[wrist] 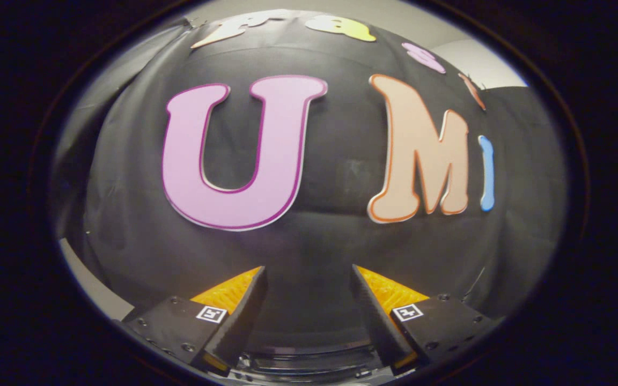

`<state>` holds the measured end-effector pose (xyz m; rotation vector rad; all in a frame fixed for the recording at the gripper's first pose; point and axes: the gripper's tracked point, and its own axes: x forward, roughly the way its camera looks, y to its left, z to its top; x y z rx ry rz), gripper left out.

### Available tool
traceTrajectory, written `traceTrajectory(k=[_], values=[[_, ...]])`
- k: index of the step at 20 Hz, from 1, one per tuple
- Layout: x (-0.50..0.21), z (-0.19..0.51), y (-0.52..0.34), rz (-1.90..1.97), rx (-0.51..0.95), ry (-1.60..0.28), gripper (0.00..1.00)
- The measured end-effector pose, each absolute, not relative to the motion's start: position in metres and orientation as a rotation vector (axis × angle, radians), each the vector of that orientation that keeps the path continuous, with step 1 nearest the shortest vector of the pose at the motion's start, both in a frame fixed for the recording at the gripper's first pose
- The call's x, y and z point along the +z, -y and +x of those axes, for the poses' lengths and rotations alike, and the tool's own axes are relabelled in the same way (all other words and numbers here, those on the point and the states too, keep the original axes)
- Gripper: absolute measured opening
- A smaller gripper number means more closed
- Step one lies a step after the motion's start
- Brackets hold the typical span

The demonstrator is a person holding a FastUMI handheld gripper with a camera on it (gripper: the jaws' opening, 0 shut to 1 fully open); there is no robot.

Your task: Put the clothes into the washing machine and then close the washing machine lid.

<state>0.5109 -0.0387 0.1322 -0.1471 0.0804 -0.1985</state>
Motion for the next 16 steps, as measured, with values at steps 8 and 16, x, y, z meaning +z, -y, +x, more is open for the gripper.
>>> traceTrajectory(k=[8,16], values=[[0.078,0.512,0.048,-0.104,-0.148,-0.149,0.95],[0.087,0.469,0.04,-0.09,-0.15,-0.107,0.95]])
